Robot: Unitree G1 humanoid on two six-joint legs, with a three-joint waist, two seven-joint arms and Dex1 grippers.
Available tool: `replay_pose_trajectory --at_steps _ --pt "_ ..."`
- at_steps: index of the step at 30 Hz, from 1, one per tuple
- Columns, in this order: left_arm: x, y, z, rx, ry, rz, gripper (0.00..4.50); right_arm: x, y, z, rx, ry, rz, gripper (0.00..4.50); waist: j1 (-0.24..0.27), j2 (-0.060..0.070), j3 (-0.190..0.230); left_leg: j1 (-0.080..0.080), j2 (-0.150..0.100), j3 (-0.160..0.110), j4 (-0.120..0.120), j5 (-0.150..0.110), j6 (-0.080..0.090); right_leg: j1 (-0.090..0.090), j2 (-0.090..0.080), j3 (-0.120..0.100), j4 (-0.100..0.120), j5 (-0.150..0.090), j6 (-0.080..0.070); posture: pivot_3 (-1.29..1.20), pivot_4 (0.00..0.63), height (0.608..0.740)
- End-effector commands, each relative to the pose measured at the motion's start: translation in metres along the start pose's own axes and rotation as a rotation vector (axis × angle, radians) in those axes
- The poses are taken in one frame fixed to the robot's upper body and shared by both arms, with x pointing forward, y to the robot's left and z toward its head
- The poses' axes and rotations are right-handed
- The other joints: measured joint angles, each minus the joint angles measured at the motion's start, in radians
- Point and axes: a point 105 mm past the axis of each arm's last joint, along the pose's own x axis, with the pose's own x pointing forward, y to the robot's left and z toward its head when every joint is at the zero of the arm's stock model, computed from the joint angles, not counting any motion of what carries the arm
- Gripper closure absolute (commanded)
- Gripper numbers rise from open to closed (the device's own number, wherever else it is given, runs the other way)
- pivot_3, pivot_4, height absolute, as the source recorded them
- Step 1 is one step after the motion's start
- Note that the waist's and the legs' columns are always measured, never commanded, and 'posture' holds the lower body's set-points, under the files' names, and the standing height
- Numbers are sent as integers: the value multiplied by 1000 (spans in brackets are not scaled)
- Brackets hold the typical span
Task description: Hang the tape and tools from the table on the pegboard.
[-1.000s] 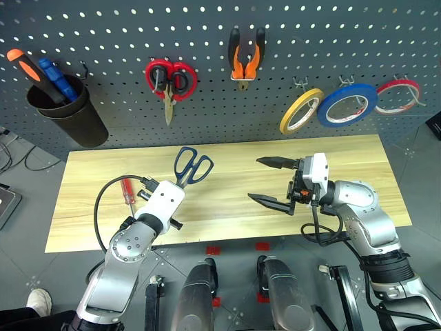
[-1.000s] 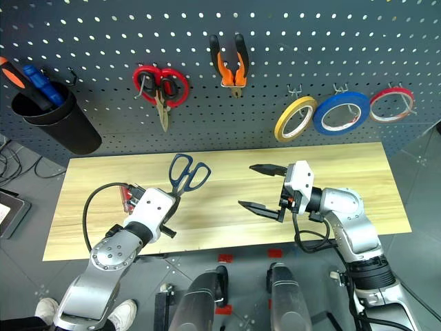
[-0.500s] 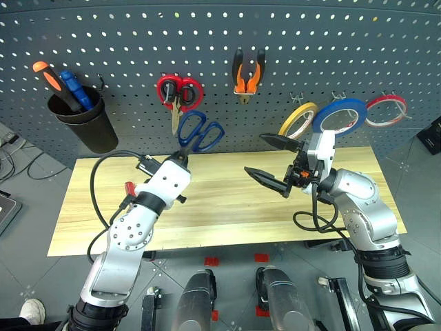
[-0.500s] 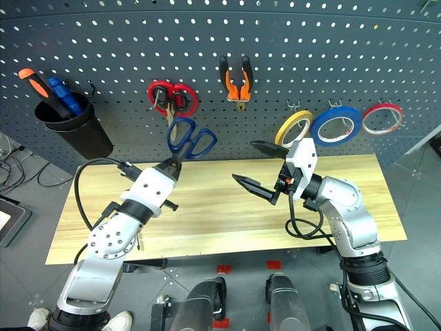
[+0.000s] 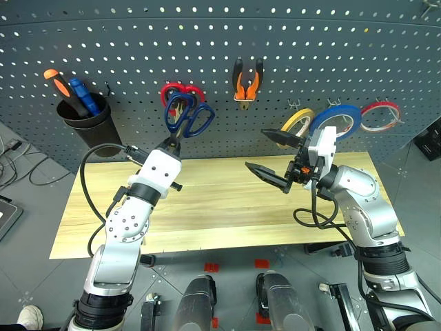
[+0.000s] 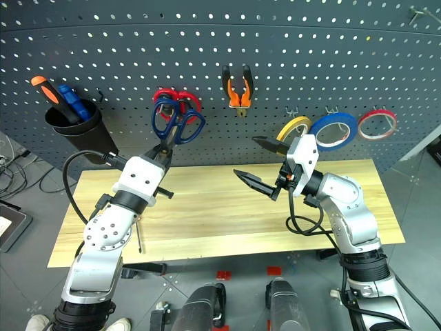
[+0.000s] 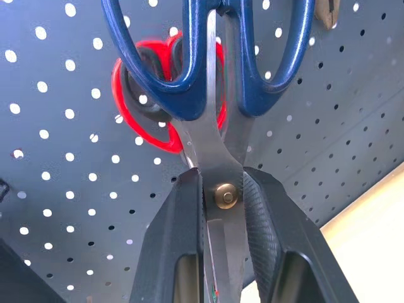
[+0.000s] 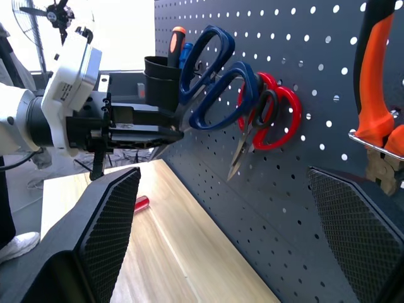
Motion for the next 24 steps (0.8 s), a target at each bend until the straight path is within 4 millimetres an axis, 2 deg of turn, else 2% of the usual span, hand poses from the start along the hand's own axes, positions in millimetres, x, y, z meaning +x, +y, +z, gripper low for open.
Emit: replay_pose_trajectory --at_steps 1,12,20,24 --pt "3 11 10 1 -52 44 3886 -3 -1 9 -45 -17 2 0 0 0 -2 0 0 0 0 0 0 0 0 0 0 0 0 -164 184 740" --pt "13 14 6 -41 -45 52 3886 -6 -6 2 -54 9 -18 0 0 0 -8 0 0 1 1 0 0 0 0 0 0 0 0 -162 179 740" --pt "20 10 -12 -166 47 41 3886 -7 -7 1 -62 15 -23 0 -1 0 -23 0 0 2 1 0 0 0 1 1 1 0 0 -173 178 740" --pt "23 6 -15 -195 72 23 3886 -8 -6 1 -63 20 -21 0 -1 0 -25 0 0 2 1 0 0 0 1 1 1 0 0 -173 178 740"
